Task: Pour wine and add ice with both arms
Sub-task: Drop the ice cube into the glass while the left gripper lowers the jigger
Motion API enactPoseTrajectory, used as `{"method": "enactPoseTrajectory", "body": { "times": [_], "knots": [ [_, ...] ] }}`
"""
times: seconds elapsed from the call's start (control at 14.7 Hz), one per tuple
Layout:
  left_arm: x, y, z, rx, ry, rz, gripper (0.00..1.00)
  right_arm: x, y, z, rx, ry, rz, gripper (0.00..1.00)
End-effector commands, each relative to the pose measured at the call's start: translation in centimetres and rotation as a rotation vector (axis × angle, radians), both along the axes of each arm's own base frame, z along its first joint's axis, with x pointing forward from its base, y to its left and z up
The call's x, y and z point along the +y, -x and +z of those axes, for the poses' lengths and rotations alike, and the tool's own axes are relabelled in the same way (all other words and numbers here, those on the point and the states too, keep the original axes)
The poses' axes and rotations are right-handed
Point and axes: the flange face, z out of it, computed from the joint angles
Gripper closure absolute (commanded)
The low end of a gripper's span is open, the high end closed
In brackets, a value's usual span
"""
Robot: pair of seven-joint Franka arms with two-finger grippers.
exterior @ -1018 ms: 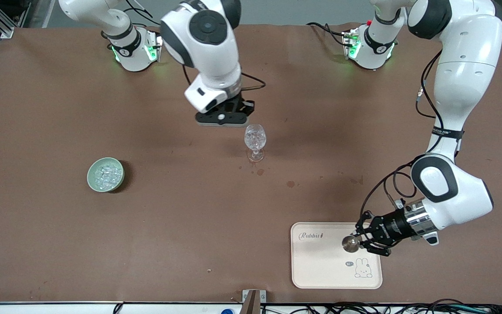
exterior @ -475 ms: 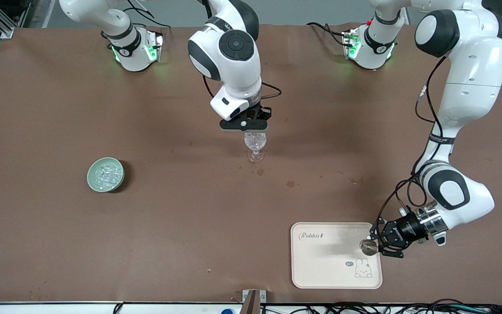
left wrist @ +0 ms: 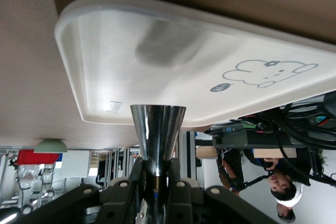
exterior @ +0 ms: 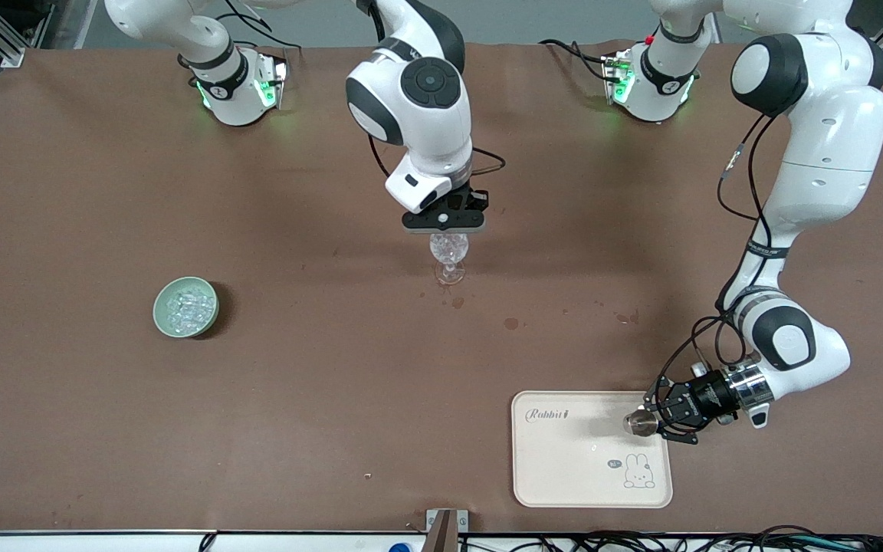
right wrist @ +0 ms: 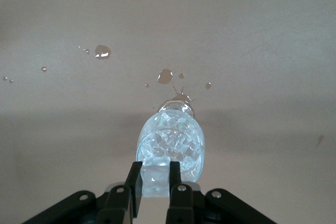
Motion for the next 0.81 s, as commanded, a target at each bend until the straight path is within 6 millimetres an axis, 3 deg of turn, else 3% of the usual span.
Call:
{"method": "enactPoseTrajectory", "body": {
  "times": [0.0, 0.2, 0.47, 0.68, 0.75],
  "knots": [
    [0.0, 0.2, -1.1, -0.054, 0.059, -0.018, 0.99, -0.1, -0.5, 0.1, -0.029, 0.015, -0.001, 0.93],
    [0.1, 0.4, -1.6, -0.065, 0.066, -0.033, 0.99, -0.3, -0.5, -0.2, -0.041, 0.035, 0.008, 0.9],
    [0.2, 0.5, -2.1, -0.085, 0.077, -0.022, 0.99, -0.1, -0.2, -0.4, -0.036, 0.04, 0.01, 0.79],
    [0.2, 0.7, -3.0, -0.086, 0.078, -0.021, 0.99, -0.1, -0.2, -0.5, -0.034, 0.042, 0.01, 0.47],
    [0.2, 0.7, -3.0, -0.086, 0.078, -0.021, 0.99, -0.1, -0.2, -0.5, -0.035, 0.041, 0.01, 0.29]
  ]
}}
